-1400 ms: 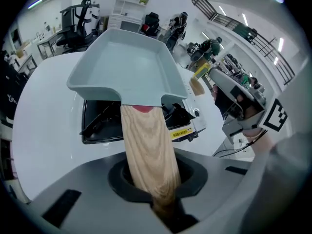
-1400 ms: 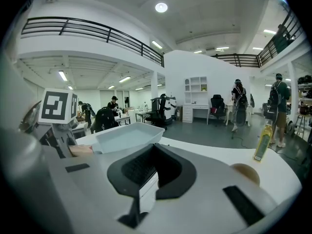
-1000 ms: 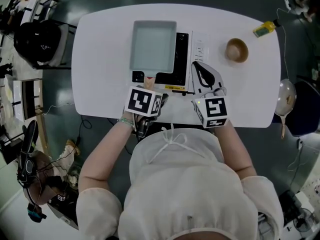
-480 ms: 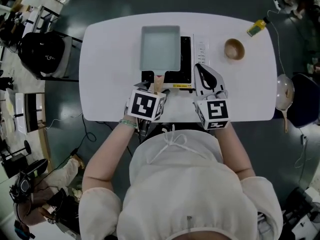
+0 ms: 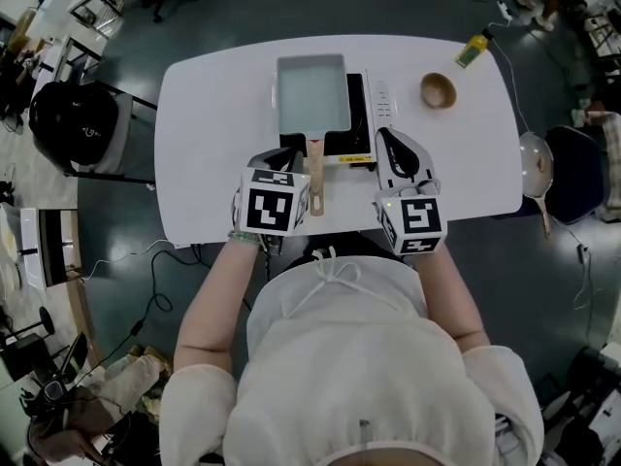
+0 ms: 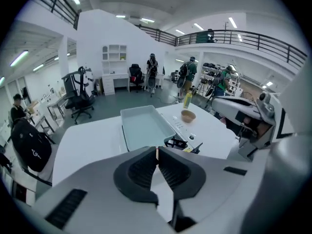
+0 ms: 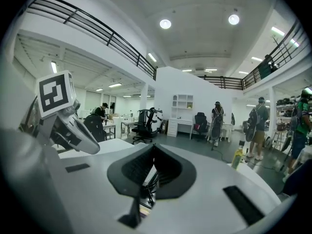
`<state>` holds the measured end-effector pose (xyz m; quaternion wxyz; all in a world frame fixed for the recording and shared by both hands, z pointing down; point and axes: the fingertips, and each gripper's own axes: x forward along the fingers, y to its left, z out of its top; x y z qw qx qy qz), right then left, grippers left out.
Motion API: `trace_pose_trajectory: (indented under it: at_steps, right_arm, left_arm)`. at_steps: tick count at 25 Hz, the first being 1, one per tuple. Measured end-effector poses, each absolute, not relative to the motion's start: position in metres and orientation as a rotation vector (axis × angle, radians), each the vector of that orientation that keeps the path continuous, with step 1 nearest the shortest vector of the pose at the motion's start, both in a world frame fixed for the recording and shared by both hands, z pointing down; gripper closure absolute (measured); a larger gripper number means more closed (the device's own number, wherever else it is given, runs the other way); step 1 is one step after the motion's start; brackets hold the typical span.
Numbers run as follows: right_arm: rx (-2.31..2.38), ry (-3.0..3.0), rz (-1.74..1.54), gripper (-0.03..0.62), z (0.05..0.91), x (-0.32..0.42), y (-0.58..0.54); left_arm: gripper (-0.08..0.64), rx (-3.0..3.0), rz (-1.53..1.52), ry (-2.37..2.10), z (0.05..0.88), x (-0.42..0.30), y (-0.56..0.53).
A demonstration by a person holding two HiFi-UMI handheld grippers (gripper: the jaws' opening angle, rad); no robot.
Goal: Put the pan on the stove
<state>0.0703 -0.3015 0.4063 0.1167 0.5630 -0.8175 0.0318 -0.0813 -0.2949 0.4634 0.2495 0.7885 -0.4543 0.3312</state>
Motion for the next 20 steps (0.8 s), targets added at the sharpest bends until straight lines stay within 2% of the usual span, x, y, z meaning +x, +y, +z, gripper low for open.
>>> trace_pose_trajectory:
  at_steps: [6, 15, 20]
  right_arm:
    - [1.659, -2.408, 0.053, 0.584, 0.387, 0.064, -0.289]
    - [1.606, -2.546, 0.04, 0.584, 0.358, 0.054, -0.277]
    - [1.623, -2.573, 0.018, 0.584, 0.344, 0.058, -0.282]
  left_arm:
    - [0.529, 2.354, 0.831, -1.332, 0.435, -0.091, -0.293]
    - [0.531, 2.654, 0.357, -1.362, 0.356, -0.098, -0.278]
    - [0.531, 2.8, 0.291, -1.368, 0.335, -0.103, -0.274]
